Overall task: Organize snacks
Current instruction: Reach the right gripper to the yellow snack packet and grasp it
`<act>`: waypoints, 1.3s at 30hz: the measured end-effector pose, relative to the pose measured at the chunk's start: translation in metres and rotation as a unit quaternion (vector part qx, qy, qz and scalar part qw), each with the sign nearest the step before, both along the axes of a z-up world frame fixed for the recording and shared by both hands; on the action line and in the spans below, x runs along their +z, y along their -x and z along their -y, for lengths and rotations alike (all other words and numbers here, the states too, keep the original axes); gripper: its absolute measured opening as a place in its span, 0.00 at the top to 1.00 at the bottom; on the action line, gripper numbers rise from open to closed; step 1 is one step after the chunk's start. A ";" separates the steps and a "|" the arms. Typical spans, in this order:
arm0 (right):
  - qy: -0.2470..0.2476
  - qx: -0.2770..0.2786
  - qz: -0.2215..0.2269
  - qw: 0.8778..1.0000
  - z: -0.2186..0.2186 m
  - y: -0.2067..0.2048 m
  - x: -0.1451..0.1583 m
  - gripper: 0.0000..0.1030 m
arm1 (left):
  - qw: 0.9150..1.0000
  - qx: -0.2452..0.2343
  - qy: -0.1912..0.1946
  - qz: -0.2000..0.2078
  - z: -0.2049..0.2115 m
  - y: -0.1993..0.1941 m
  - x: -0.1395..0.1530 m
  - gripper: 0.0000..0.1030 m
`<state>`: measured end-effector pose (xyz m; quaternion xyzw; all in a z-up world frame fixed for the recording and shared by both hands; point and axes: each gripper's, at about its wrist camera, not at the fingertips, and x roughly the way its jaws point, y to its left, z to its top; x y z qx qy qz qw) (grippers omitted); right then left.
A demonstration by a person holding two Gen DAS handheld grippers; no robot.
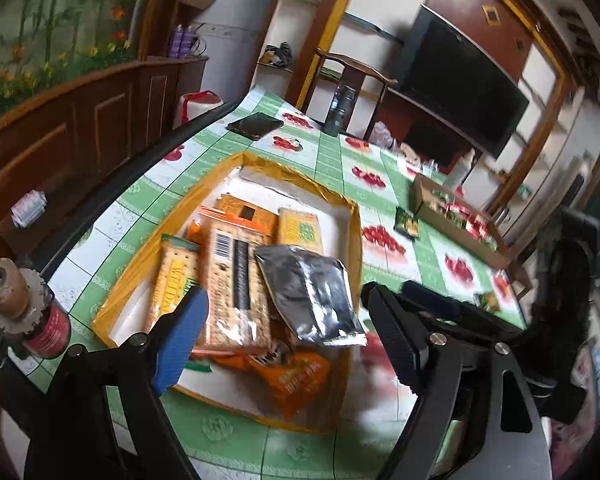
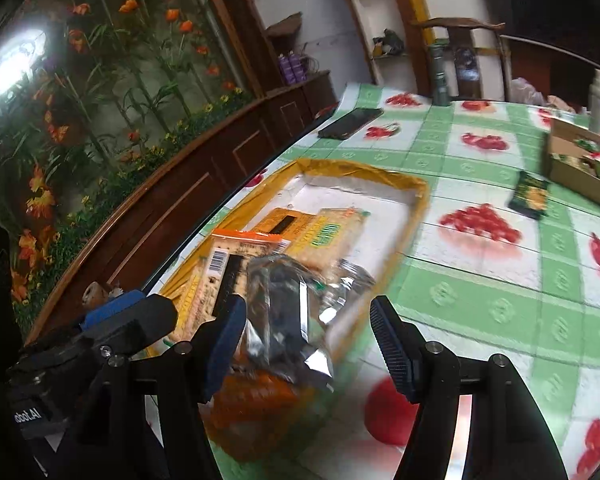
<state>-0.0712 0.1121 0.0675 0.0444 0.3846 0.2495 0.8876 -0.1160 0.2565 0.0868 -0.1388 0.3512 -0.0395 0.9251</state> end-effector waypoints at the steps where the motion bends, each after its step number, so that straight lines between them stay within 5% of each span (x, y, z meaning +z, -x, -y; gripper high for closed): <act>1: -0.006 -0.007 0.002 1.000 0.009 0.005 0.001 0.34 | 1.000 0.000 -0.017 0.002 0.007 0.002 0.002 0.20; 10: -0.041 -0.074 0.021 0.996 0.087 0.036 0.011 0.32 | 0.991 -0.004 -0.130 0.026 0.057 0.020 0.016 0.20; 19: -0.063 -0.111 0.027 0.991 0.136 0.048 0.015 0.32 | 0.986 -0.032 -0.161 0.024 0.090 0.025 0.020 0.20; 32: -0.051 -0.174 0.028 0.983 0.190 0.030 0.023 0.29 | 0.989 -0.083 -0.120 0.009 0.103 0.019 0.008 0.20; 39: -0.030 -0.204 -0.013 0.978 0.213 -0.044 0.030 0.27 | 0.993 -0.104 -0.054 0.004 0.090 0.008 0.000 0.20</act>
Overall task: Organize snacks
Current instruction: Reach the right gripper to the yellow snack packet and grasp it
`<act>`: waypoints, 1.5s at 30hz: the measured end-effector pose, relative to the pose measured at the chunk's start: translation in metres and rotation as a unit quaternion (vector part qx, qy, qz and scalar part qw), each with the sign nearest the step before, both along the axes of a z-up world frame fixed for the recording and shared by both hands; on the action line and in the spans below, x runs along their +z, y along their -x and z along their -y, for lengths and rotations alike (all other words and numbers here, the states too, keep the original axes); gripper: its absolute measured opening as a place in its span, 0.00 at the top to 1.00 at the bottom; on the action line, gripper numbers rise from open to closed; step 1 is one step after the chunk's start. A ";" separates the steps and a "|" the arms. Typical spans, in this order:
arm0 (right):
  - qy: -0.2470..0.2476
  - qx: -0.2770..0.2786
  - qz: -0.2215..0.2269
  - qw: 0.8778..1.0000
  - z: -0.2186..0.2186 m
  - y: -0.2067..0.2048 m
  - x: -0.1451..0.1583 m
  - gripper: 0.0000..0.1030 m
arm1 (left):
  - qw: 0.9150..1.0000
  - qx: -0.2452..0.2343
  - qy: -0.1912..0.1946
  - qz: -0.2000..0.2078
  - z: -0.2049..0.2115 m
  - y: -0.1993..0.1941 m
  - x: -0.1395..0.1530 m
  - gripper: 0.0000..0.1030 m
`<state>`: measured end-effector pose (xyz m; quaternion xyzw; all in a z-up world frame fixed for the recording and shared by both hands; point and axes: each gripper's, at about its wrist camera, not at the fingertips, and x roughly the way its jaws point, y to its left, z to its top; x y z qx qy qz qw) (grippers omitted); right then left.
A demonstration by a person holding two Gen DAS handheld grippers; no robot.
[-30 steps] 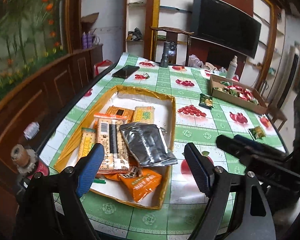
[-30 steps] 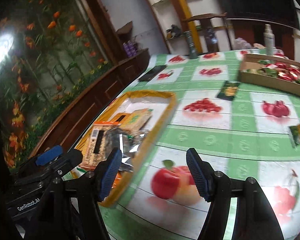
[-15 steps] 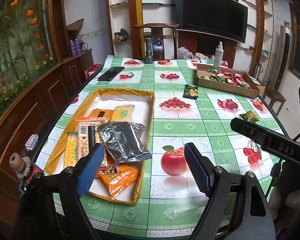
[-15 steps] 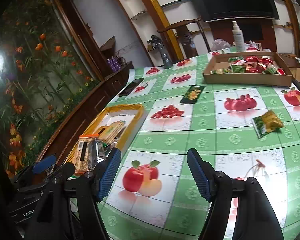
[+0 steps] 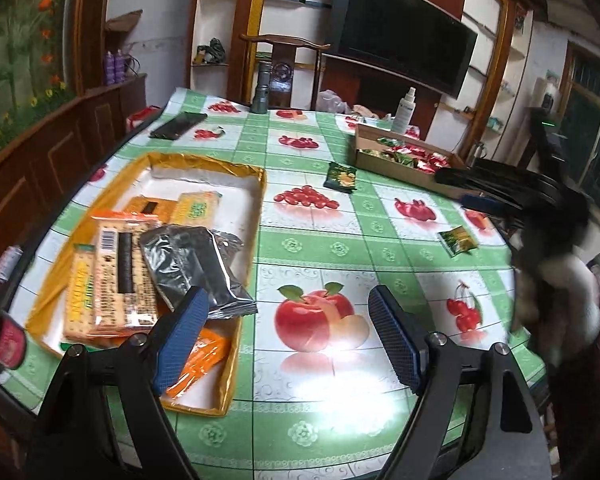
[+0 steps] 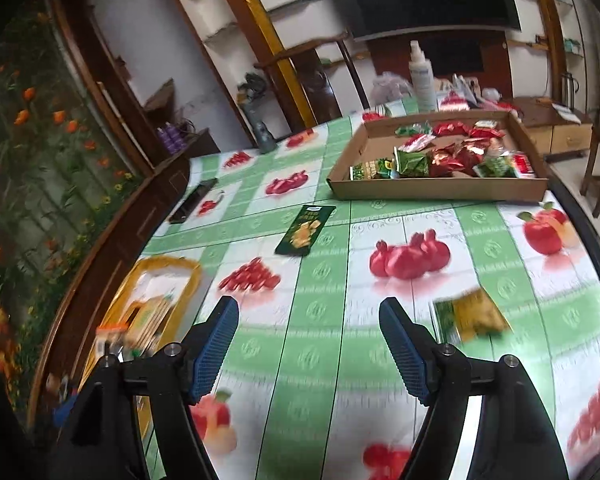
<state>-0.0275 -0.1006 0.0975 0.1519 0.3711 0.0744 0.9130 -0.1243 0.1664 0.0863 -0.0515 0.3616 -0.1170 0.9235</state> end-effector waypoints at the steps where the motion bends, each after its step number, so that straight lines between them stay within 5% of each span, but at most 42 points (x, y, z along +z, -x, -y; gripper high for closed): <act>1: -0.002 0.001 -0.011 1.000 -0.001 -0.016 -0.003 0.27 | 1.000 -0.002 0.006 -0.001 -0.002 -0.001 0.000 0.20; 7: -0.038 -0.018 -0.093 0.995 -0.018 -0.116 -0.042 0.27 | 1.000 -0.009 0.019 0.001 -0.022 -0.004 -0.002 0.20; 14: 0.010 -0.066 -0.131 0.989 -0.045 -0.192 -0.078 0.26 | 0.999 0.009 0.032 -0.011 -0.051 -0.012 -0.011 0.20; 17: 0.068 -0.078 -0.124 0.987 -0.064 -0.207 -0.081 0.29 | 0.999 0.014 0.035 -0.017 -0.057 -0.015 -0.016 0.20; 18: 0.087 -0.077 -0.125 0.985 -0.070 -0.209 -0.082 0.35 | 0.999 0.016 0.037 -0.019 -0.058 -0.016 -0.018 0.20; 19: 0.107 -0.076 -0.123 0.984 -0.077 -0.208 -0.082 0.54 | 0.999 0.017 0.039 -0.020 -0.060 -0.017 -0.019 0.20; 21: 0.142 -0.070 -0.120 0.980 -0.089 -0.202 -0.083 0.56 | 0.998 0.017 0.047 -0.025 -0.060 -0.019 -0.021 0.20; 26: 0.129 -0.044 -0.126 0.983 -0.091 -0.162 -0.081 0.56 | 0.998 0.003 0.061 -0.029 -0.057 -0.021 -0.023 0.20; 31: -0.008 0.028 -0.151 0.988 -0.075 -0.080 -0.082 0.59 | 0.998 -0.014 0.064 -0.019 -0.047 -0.016 -0.016 0.20; 38: -0.059 0.079 -0.135 0.986 -0.050 0.006 -0.077 0.53 | 0.996 -0.048 0.068 -0.024 -0.019 -0.006 -0.011 0.20; 40: -0.070 0.052 -0.081 0.993 -0.021 0.025 -0.054 0.48 | 0.996 -0.056 0.062 -0.023 -0.009 -0.001 -0.010 0.20; 42: -0.056 0.004 -0.041 0.998 0.010 0.035 -0.038 0.30 | 0.996 -0.065 0.060 -0.028 0.001 0.001 -0.010 0.20; 45: -0.023 -0.083 -0.008 0.996 0.060 0.042 -0.026 0.27 | 0.994 -0.082 0.060 -0.039 0.017 0.003 -0.011 0.20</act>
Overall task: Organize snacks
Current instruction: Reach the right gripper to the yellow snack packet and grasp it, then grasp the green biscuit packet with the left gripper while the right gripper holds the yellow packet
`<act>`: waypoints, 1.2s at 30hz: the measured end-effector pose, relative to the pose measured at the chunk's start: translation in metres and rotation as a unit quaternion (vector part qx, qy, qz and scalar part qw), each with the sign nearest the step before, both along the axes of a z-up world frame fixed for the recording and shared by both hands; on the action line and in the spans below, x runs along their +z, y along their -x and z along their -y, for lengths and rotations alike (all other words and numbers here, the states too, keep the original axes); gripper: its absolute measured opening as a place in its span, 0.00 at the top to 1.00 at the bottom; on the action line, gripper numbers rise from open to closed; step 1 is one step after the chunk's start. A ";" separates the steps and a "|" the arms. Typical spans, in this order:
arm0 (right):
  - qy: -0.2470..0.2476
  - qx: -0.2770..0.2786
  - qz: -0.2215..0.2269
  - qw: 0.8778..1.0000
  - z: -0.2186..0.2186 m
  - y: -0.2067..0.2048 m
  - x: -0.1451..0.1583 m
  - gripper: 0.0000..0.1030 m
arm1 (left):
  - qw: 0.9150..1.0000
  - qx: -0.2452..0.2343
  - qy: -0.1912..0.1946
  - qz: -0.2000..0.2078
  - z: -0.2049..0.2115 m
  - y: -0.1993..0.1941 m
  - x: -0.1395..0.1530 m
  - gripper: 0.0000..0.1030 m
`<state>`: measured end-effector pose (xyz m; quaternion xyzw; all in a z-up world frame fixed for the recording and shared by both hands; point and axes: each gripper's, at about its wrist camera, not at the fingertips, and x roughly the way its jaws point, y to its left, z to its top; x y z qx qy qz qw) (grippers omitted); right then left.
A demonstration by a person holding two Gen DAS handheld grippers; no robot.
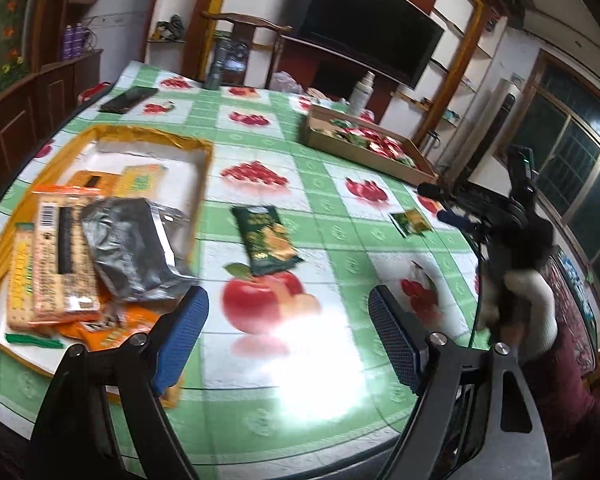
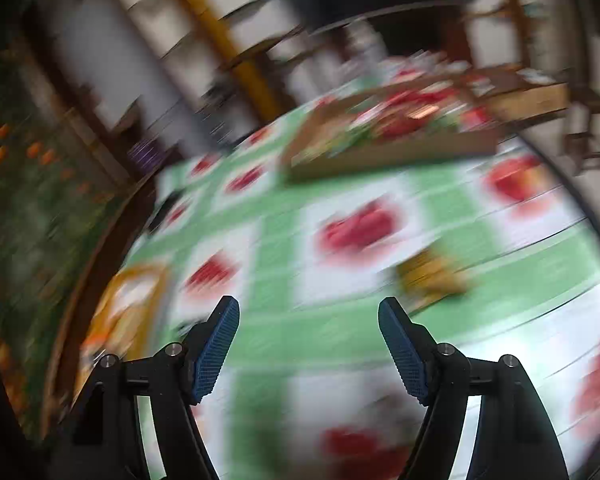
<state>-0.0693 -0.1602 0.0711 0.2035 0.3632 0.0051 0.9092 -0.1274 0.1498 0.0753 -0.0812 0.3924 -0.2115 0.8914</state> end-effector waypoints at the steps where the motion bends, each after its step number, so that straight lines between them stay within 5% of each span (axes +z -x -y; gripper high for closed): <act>1: 0.016 -0.026 -0.009 0.999 0.015 -0.001 -0.002 0.27 | 1.000 -0.003 0.000 -0.003 0.003 0.000 0.000 0.20; 5: 0.008 -0.089 -0.058 0.994 0.044 -0.003 -0.021 0.27 | 1.000 -0.013 -0.006 -0.015 0.015 -0.001 -0.002 0.20; 9: -0.034 -0.091 -0.074 0.992 0.048 -0.006 -0.035 0.27 | 0.999 -0.013 -0.005 -0.034 0.022 -0.007 -0.007 0.20; 15: 0.008 -0.095 -0.097 0.991 0.030 -0.060 -0.048 0.28 | 0.998 -0.001 -0.016 -0.053 0.026 -0.019 -0.012 0.20; 23: 0.110 -0.082 -0.069 0.988 0.008 -0.071 -0.056 0.56 | 0.995 -0.010 -0.075 -0.070 0.048 -0.058 -0.024 0.20; 36: 0.022 -0.017 -0.043 0.999 0.004 -0.063 -0.057 0.60 | 0.984 0.002 -0.159 -0.081 0.071 -0.119 -0.060 0.20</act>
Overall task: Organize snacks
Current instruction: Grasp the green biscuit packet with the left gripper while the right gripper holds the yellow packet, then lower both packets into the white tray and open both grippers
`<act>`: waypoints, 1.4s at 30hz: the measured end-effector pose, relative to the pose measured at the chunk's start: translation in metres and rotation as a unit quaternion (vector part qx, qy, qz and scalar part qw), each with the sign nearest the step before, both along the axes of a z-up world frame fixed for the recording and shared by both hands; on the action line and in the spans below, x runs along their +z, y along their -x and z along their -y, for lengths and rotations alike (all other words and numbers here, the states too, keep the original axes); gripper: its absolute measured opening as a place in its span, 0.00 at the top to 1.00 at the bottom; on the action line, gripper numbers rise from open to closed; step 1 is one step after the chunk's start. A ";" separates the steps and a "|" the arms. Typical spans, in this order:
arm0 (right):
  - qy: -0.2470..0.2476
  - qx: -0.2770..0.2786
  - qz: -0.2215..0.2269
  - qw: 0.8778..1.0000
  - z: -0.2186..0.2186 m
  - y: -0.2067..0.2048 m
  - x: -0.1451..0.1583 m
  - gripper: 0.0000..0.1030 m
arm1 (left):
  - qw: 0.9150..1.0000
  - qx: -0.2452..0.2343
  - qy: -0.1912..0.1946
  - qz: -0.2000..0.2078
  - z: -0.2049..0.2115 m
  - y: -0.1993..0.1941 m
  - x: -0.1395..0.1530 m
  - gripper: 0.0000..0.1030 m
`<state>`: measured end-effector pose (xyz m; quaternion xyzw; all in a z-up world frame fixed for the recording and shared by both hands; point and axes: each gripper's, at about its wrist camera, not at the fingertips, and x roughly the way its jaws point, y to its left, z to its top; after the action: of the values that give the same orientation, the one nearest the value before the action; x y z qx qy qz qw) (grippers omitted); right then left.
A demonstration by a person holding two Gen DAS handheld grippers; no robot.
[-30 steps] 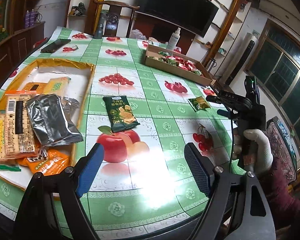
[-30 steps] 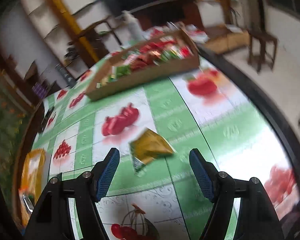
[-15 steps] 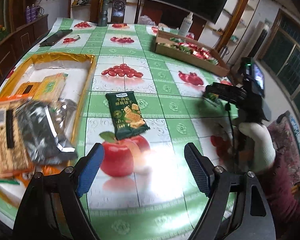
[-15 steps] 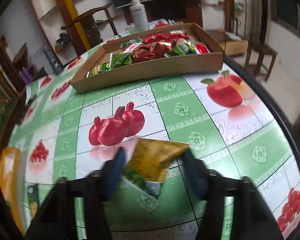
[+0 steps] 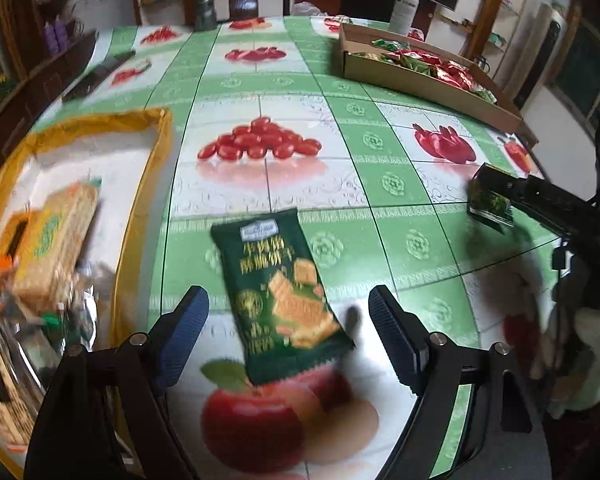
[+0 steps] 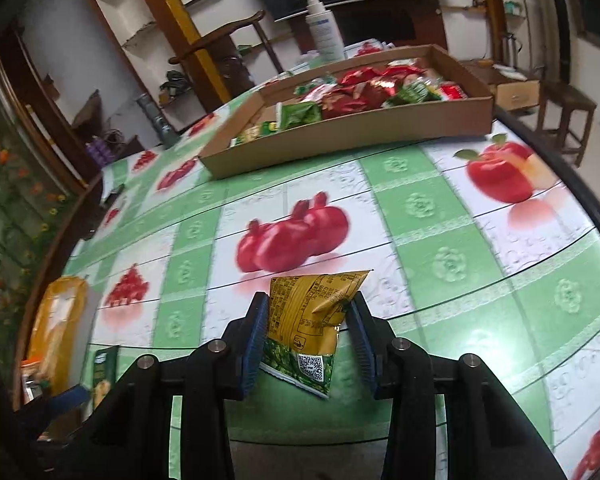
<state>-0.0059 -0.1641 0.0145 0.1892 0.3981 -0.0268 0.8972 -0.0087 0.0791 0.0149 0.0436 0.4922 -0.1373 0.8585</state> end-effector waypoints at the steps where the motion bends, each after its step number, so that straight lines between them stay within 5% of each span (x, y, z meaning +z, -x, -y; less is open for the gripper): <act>1: -0.002 0.002 0.000 1.000 -0.001 0.000 0.000 0.60 | 1.000 -0.008 -0.011 0.003 0.004 -0.002 -0.002 0.20; 6: -0.014 0.015 0.003 1.000 -0.006 -0.001 0.000 0.60 | 0.997 -0.045 -0.040 0.041 0.020 0.000 -0.006 0.22; 8: -0.014 0.021 0.008 1.000 -0.009 0.000 0.001 0.60 | 0.997 -0.059 -0.017 0.040 0.021 0.001 -0.005 0.47; 10: -0.016 0.027 0.013 0.999 -0.011 0.000 0.003 0.60 | 0.997 -0.065 -0.014 0.043 0.022 0.003 -0.002 0.56; 26: -0.018 0.040 0.027 0.999 -0.014 0.000 0.004 0.60 | 0.994 -0.049 0.094 0.035 -0.002 0.028 0.028 0.57; 36: -0.015 0.090 0.038 0.995 -0.041 0.002 0.018 0.60 | 0.990 0.033 0.102 0.096 -0.094 0.034 0.072 0.57; 42: -0.031 0.161 0.035 0.986 -0.103 -0.009 0.047 0.60 | 0.985 0.095 0.112 0.091 -0.155 0.015 0.064 0.57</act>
<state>0.0034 -0.0614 0.0615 0.1513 0.3926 0.1375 0.8967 -0.0233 0.2337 0.0794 -0.0871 0.3956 -0.1044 0.9083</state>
